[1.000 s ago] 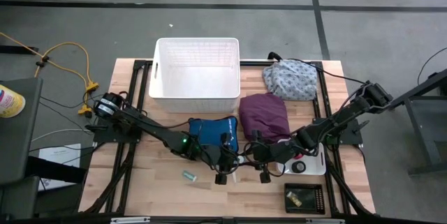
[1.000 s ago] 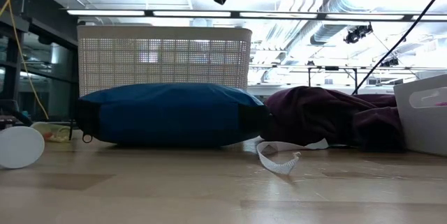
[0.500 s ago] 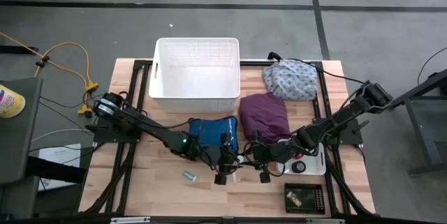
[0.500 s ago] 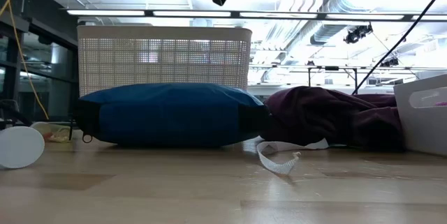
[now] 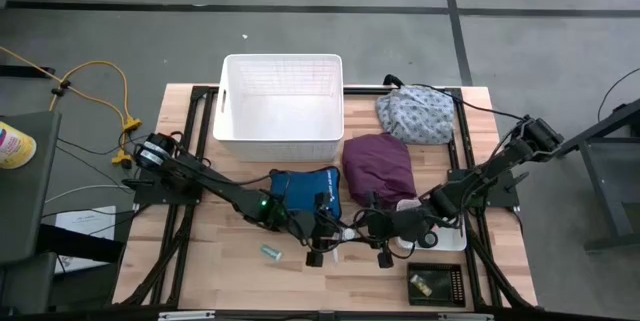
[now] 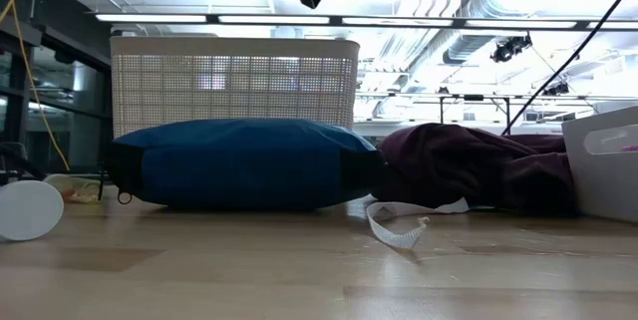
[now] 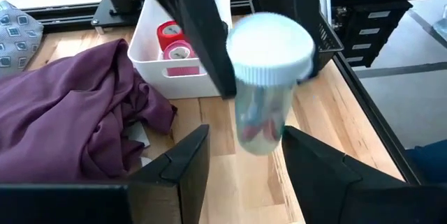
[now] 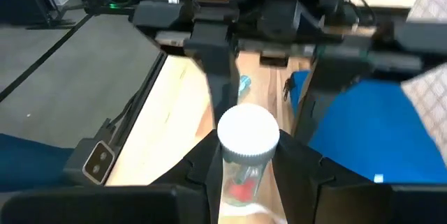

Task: Pick & Place Medicine items
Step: Put the bottom blue pill bottle into the black bin

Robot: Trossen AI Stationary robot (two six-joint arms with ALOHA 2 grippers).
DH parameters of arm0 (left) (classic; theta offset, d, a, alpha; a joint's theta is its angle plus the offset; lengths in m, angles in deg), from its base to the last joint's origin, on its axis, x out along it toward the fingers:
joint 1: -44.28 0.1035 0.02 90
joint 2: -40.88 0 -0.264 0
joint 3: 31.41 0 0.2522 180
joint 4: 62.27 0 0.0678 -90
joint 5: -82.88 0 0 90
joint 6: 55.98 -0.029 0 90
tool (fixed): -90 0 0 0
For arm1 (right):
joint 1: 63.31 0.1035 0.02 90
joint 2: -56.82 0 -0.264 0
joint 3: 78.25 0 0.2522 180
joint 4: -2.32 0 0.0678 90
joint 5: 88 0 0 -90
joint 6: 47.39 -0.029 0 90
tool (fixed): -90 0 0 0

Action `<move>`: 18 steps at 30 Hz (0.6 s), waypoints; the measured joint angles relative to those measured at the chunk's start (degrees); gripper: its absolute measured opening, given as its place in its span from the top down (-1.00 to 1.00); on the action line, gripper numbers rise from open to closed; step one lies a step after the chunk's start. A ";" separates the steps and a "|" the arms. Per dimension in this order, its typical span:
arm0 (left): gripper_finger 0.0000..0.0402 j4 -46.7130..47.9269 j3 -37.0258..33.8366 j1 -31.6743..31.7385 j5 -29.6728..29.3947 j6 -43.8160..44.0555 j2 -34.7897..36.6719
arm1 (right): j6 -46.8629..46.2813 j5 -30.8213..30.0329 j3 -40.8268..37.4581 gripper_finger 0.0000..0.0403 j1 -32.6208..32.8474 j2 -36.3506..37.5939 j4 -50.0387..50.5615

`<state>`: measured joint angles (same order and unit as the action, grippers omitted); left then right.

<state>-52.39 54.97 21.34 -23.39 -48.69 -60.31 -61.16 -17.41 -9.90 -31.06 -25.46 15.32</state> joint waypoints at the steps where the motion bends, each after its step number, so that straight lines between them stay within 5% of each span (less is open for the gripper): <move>1: 0.15 0.04 0.00 0.00 -0.08 0.00 0.02 | -1.11 -0.37 0.02 0.52 0.37 0.04 0.93; 18: 0.15 0.44 0.00 -1.39 0.26 1.68 0.00 | -16.16 -5.12 0.00 0.51 13.77 0.00 9.36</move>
<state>-51.95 54.97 19.94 -23.14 -47.02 -60.30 -77.32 -22.53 -9.90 -17.29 -25.46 24.67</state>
